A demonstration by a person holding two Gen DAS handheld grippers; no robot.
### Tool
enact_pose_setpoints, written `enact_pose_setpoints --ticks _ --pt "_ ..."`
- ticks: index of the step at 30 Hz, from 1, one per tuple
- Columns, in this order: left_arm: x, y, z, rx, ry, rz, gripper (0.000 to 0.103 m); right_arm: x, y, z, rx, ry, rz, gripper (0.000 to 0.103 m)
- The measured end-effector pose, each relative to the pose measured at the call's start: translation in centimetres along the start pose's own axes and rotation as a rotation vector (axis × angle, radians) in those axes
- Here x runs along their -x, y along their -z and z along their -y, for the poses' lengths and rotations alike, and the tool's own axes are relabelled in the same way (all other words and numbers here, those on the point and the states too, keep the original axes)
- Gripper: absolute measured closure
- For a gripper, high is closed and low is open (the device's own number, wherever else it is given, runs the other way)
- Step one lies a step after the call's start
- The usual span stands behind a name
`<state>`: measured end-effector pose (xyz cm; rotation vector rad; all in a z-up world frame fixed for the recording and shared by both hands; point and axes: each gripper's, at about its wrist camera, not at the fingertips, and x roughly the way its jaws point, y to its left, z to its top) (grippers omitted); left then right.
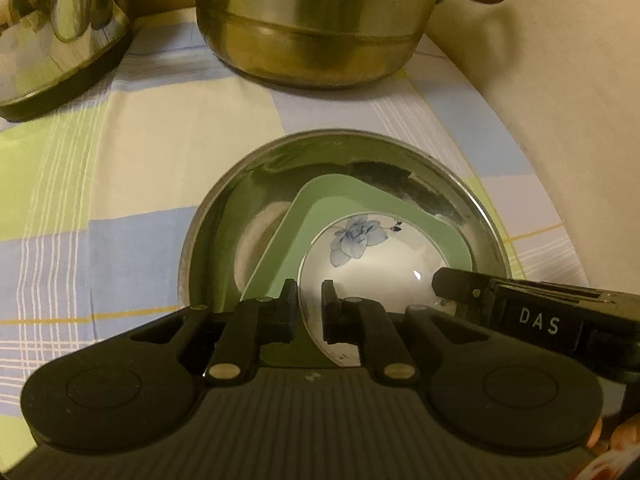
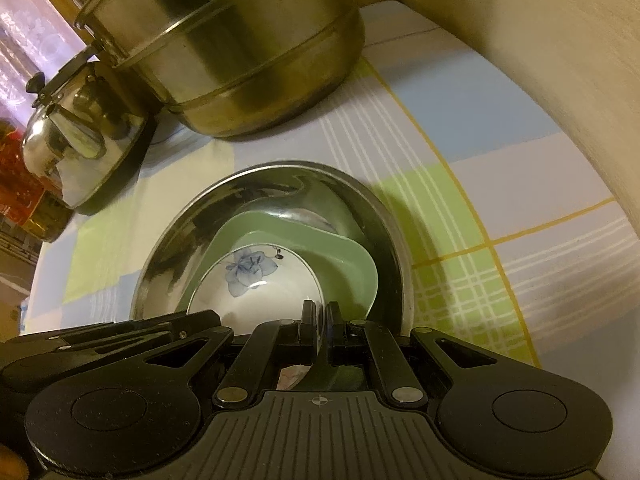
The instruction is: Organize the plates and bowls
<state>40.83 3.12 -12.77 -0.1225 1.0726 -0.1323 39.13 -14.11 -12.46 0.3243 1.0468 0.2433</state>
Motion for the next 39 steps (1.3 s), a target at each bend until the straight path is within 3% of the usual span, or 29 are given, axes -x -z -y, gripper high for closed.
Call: enact_pose_setpoints --ticks 1,3,5,7,18,23,39 --pt "0.2 0.0 0.1 -0.003 -0.003 0.008 0.092 0.3 0.0 -0.1 0.011 0.000 0.011 0.093" --pt "0.9 0.0 0.2 -0.010 -0.010 0.027 0.092 1.0 0.1 -0.4 0.025 -0.007 0.028 0.068" --pt "2.0 0.1 0.5 -0.016 -0.007 0.054 0.090 1.9 0.3 -0.4 0.026 -0.024 0.050 0.060" --pt "3.3 0.3 0.9 -0.025 -0.005 0.079 0.086 2.9 0.6 -0.4 0.023 -0.030 0.060 0.059" --pt "11.2 5.3 3.5 -0.081 0.026 0.144 0.085 10.5 4.2 0.5 -0.002 -0.056 0.123 0.055" --pt "14.6 8.9 4.0 -0.081 0.029 0.145 0.085 14.2 6.9 1.0 -0.004 -0.060 0.148 0.042" --pt "22.8 20.7 5.1 -0.008 0.000 0.157 0.085 22.9 17.6 1.3 0.063 -0.105 0.126 0.037"
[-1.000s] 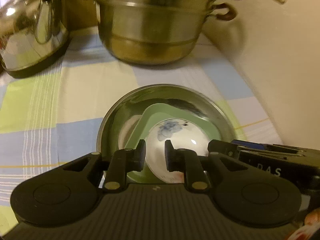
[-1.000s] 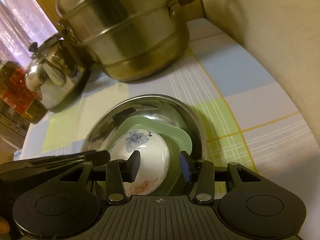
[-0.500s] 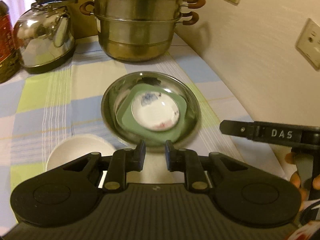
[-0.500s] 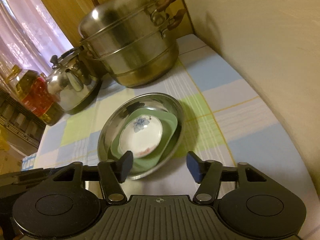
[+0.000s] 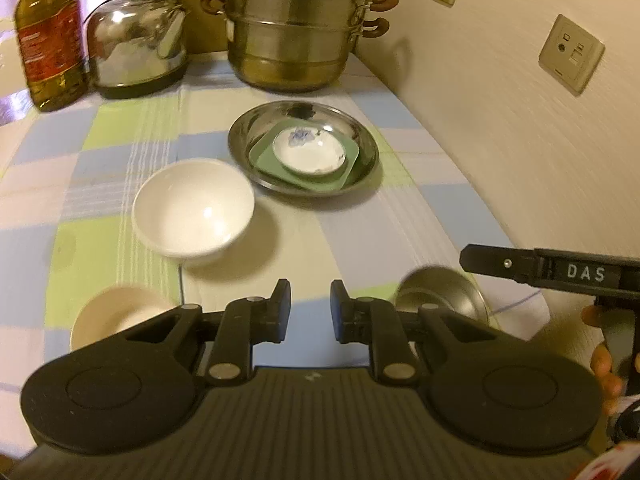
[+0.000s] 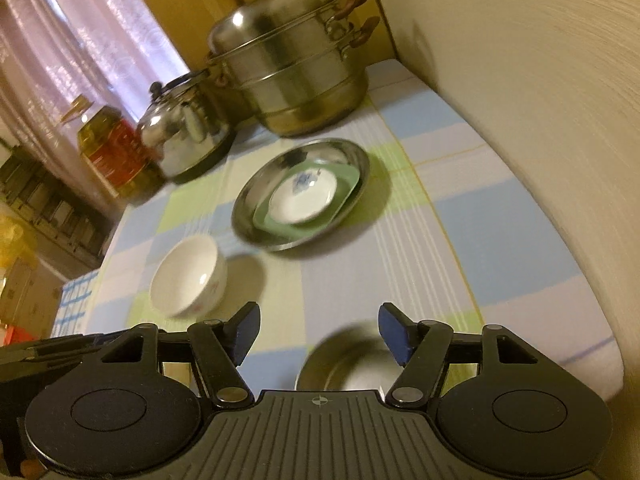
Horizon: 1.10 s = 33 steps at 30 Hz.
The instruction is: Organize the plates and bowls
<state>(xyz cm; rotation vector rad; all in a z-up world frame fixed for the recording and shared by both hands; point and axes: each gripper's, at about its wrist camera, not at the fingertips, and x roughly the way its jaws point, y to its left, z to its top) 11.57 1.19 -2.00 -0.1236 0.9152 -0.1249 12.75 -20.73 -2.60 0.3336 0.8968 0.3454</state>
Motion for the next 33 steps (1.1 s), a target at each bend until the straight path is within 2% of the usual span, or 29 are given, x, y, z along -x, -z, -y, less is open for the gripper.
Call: enact_pose_setpoints --ticks 10,18,33 --pt "4.0 5.2 0.7 0.042 -0.033 0.015 0.085 3.6 5.1 -0.9 0.059 -0.017 -0.023 0.037" --pt "6.4 8.7 0.6 0.090 -0.076 0.011 0.085 4.6 8.0 -1.6 0.122 -0.042 -0.060 0.037" --pt "8.6 11.0 -0.7 0.136 -0.120 0.009 0.085 4.3 10.7 -2.8 0.176 -0.044 -0.130 0.037"
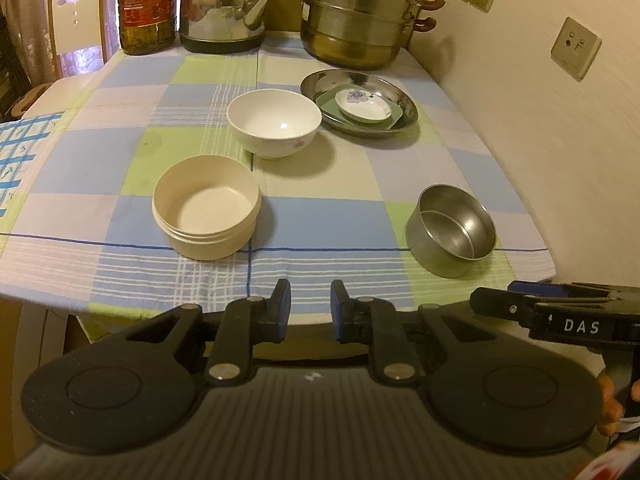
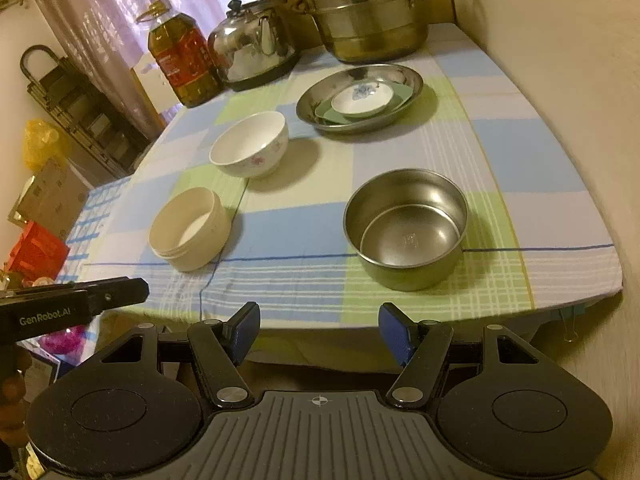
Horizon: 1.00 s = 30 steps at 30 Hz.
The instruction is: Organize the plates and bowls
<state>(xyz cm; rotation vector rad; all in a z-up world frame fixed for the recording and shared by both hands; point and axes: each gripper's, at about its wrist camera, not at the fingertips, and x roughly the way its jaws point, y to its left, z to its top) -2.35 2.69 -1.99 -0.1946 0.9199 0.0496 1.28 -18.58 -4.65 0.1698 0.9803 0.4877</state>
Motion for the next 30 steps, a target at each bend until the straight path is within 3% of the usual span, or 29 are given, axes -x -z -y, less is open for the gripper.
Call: enact_pose_setpoints --ticks 17,30 --pt "-1.6 -1.4 -3.8 -0.014 0.031 -0.061 0.085 -2.1 -0.1 -2.4 -0.042 0.065 -0.045 0.037" --pt "-2.8 -3.4 -8.6 0.039 0.014 -0.082 0.083 -5.6 -2.1 -6.2 -0.012 0.048 -0.072 0.037"
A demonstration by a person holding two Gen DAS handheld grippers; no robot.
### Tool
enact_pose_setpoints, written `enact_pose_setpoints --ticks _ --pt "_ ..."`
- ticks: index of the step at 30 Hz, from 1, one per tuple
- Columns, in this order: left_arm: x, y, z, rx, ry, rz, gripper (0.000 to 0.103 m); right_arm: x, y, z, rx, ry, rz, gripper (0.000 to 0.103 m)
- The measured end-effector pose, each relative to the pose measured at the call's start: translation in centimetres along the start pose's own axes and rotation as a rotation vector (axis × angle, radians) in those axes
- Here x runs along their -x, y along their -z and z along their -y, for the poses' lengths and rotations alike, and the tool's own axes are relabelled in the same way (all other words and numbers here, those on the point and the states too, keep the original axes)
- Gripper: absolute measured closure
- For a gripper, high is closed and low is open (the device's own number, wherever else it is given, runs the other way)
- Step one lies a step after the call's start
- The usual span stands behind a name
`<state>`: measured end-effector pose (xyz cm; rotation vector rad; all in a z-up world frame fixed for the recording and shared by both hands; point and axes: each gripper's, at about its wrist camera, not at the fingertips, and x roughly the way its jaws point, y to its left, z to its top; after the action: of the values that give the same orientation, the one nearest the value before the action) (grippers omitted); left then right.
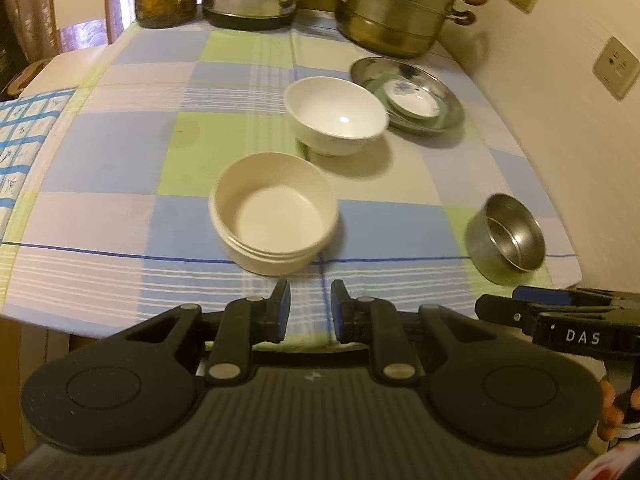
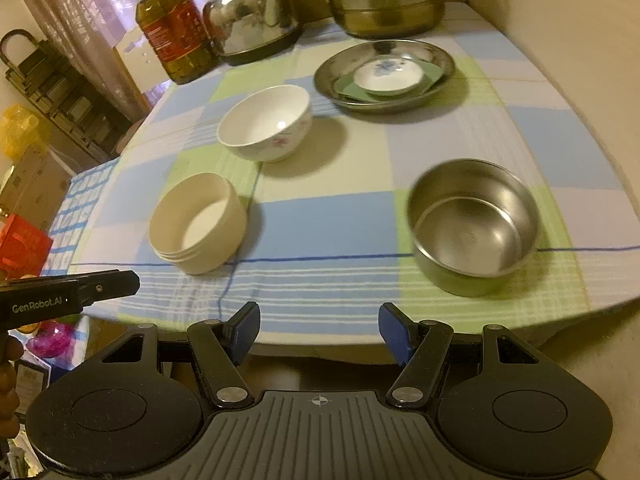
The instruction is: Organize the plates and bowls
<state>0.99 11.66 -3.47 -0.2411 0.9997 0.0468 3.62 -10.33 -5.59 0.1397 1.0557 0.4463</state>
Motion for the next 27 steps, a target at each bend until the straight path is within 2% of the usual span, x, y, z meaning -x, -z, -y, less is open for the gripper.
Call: enact_pose_setpoints --ticks 4,11,21,27 --pt "-0.3 -0.7 -2.0 0.021 -0.026 0.003 0.075 -1.3 -0.7 -1.3 0.003 -0.011 -0.011 0.037" --pt "-1.5 -1.7 -5.0 0.048 -0.022 -0.012 0.075 -3.6 -1.9 -3.1 -0.015 -0.022 -0.021 0.037" --pt "-4.3 -3.9 -6.5 -0.004 -0.005 -0.032 0.075 -6.9 -4.0 -4.7 -0.077 -0.040 -0.012 0.037" --pt "-6.2 -5.3 -7.1 -0.036 0.003 -0.047 0.075 -8.5 -5.0 -5.9 -0.062 -0.040 0.001 0.038"
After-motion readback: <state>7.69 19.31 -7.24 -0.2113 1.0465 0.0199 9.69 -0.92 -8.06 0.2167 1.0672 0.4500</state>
